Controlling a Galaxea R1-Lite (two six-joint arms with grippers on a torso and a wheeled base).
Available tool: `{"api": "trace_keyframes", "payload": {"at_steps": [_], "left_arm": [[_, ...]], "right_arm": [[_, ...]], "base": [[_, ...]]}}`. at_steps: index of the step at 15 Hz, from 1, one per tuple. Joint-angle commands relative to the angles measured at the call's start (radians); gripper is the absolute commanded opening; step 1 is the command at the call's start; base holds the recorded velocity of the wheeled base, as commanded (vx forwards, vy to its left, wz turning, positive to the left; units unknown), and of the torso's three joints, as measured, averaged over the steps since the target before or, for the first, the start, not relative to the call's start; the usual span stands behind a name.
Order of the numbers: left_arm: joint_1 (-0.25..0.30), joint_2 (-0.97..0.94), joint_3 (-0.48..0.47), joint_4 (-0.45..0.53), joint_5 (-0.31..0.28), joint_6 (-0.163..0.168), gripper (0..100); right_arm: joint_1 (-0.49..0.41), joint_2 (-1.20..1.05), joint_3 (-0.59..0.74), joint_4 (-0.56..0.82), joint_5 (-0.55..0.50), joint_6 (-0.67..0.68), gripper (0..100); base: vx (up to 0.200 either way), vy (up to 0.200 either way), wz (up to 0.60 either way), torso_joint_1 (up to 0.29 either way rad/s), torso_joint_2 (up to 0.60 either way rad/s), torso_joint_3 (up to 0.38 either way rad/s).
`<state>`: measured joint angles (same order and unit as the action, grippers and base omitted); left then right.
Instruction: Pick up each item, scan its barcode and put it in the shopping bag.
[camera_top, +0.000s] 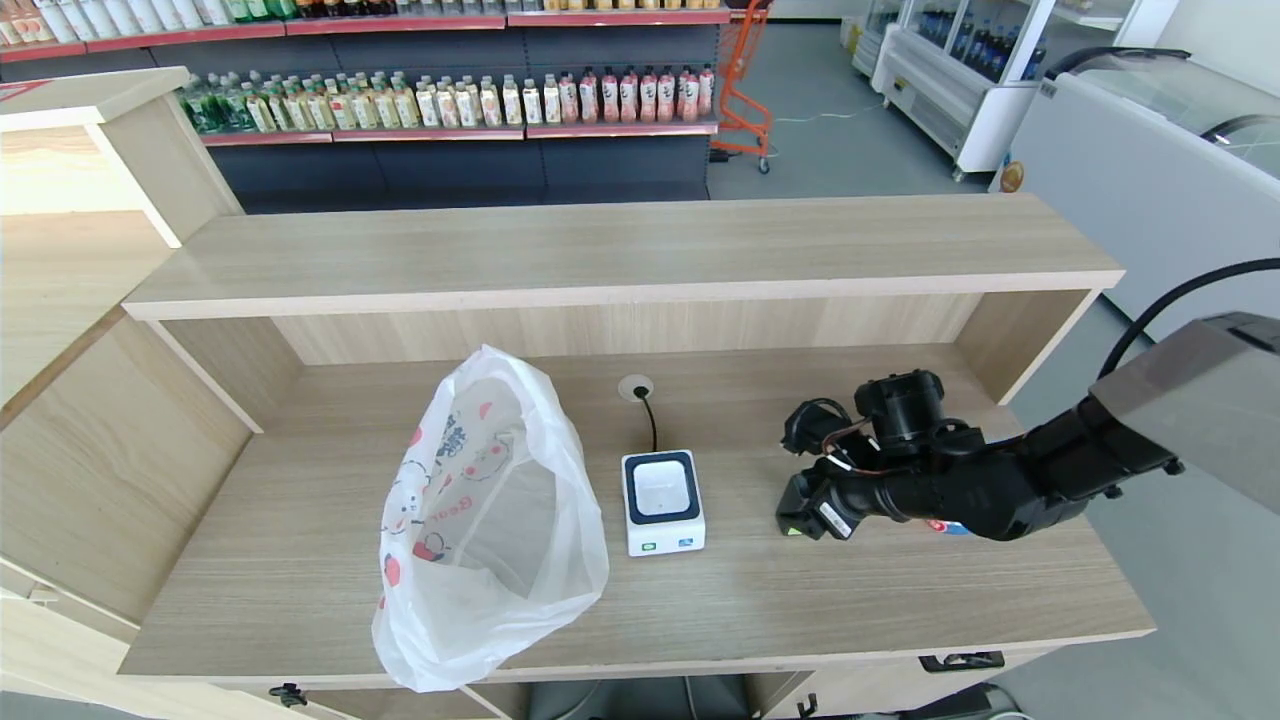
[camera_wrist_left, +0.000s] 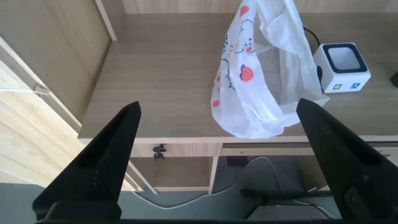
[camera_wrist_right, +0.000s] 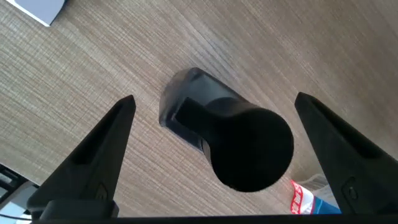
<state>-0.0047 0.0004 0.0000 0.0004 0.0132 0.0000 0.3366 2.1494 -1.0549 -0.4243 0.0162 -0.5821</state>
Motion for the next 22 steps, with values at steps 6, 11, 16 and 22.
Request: {"api": "trace_keyframes", "payload": {"at_steps": [6,11,16,22], "left_arm": [[0.0,0.0,0.0,0.0,0.001,0.0,100],[0.0,0.0,0.0,0.0,0.001,0.0,100],[0.0,0.0,0.0,0.0,0.001,0.0,100],[0.0,0.0,0.0,0.0,0.001,0.0,100]], "right_arm": [[0.027,0.032,-0.013,-0.001,-0.002,0.001,0],[0.022,-0.003,0.055,-0.047,-0.001,0.05,0],[-0.025,-0.312,0.26,-0.234,-0.087,0.397,0],[-0.064,-0.712,0.573,-0.404,0.033,-0.275,0]], "base": [[0.0,0.0,0.0,0.0,0.0,0.0],[0.0,0.0,0.0,0.0,0.0,0.0],[0.0,0.0,0.0,0.0,0.0,0.0],[0.0,0.0,0.0,0.0,0.0,0.0]]}}
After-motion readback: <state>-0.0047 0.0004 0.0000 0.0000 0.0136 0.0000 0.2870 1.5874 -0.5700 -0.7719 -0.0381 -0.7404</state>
